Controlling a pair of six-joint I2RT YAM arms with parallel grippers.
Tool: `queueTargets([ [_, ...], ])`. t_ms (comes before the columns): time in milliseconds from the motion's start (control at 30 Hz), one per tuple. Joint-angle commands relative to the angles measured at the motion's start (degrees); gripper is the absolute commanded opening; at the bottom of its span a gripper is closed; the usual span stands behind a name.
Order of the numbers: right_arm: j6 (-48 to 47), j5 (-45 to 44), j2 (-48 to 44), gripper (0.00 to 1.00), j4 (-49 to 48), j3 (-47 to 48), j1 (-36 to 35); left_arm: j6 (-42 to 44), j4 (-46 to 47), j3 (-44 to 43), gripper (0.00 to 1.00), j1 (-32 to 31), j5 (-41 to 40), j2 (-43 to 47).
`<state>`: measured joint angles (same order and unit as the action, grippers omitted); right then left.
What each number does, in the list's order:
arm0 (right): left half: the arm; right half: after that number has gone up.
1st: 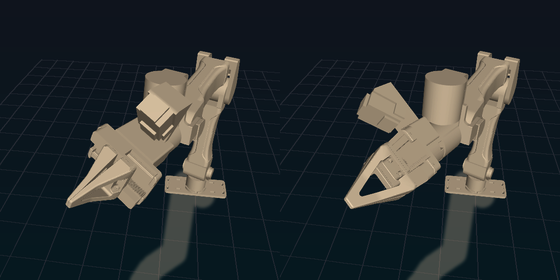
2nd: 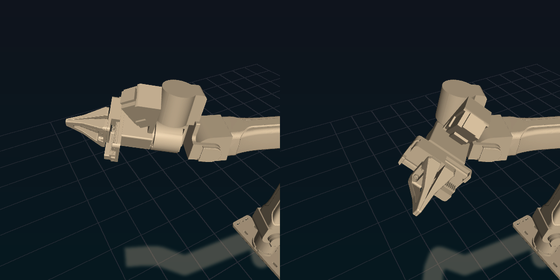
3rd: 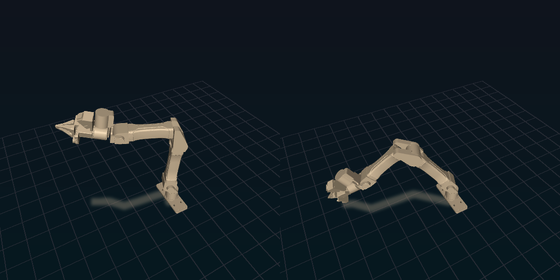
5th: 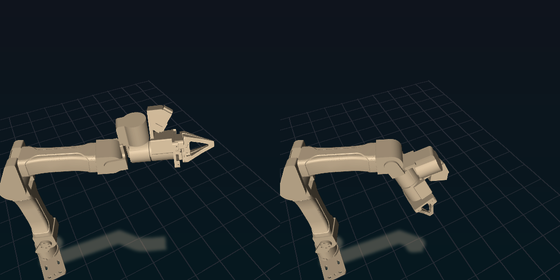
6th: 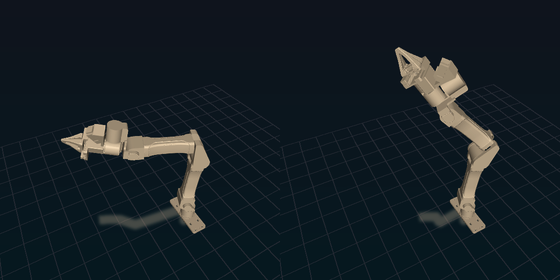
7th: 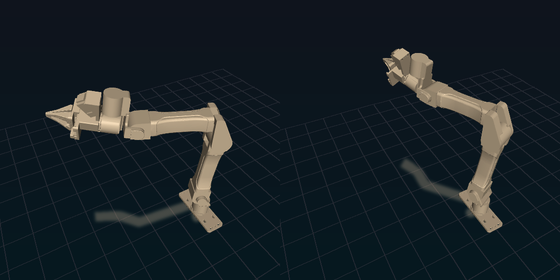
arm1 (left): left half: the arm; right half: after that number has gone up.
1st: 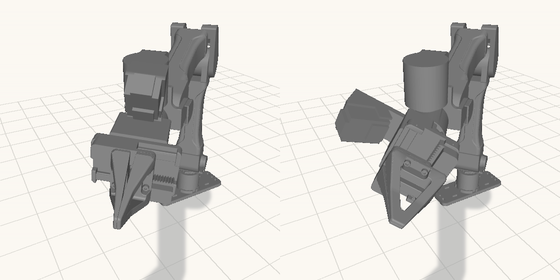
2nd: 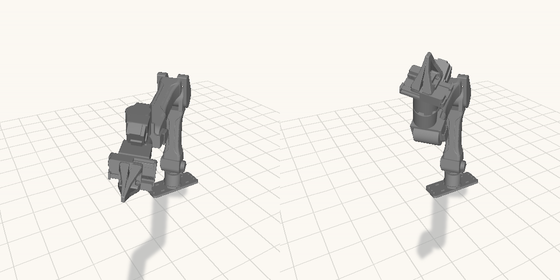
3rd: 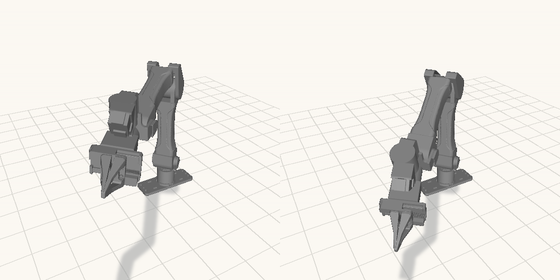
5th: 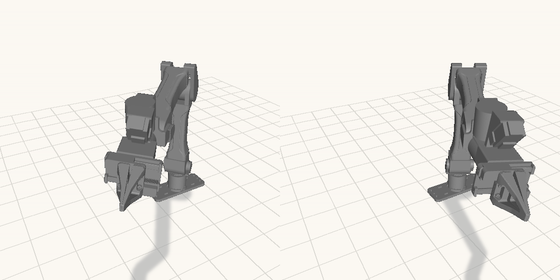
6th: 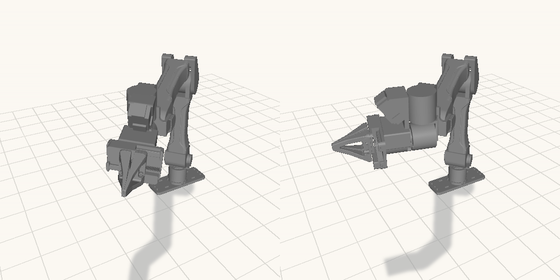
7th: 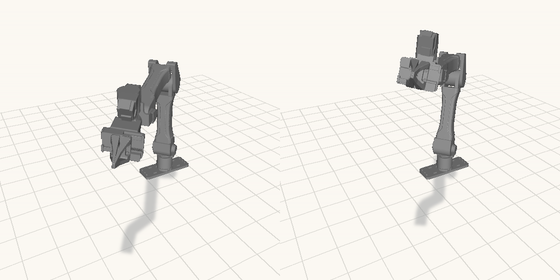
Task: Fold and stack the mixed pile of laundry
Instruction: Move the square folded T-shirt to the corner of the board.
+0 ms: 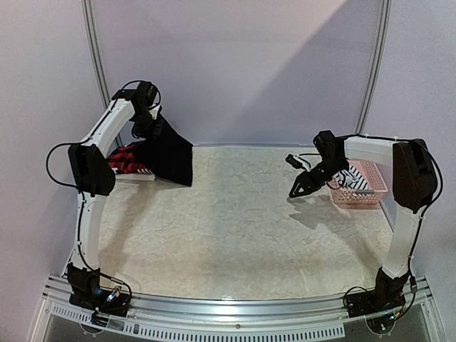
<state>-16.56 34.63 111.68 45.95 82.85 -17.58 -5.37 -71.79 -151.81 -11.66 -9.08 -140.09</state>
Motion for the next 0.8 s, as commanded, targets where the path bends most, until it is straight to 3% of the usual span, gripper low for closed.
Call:
queueTargets([
  [0,-0.43,0.45,1.58,0.41,-0.12,-0.58,-0.22,1.41,2.24,0.02,0.0,2.28,-1.27,6.63],
  [367,-0.84,-0.18,2.22,0.4,-0.05,-0.58,-0.26,2.26,2.87,-0.83,0.0,4.59,-2.59,8.23],
  [767,-0.75,0.05,4.2,0.4,0.16,-0.23,-0.3,3.17,6.41,-1.97,0.0,11.19,5.02,4.3],
])
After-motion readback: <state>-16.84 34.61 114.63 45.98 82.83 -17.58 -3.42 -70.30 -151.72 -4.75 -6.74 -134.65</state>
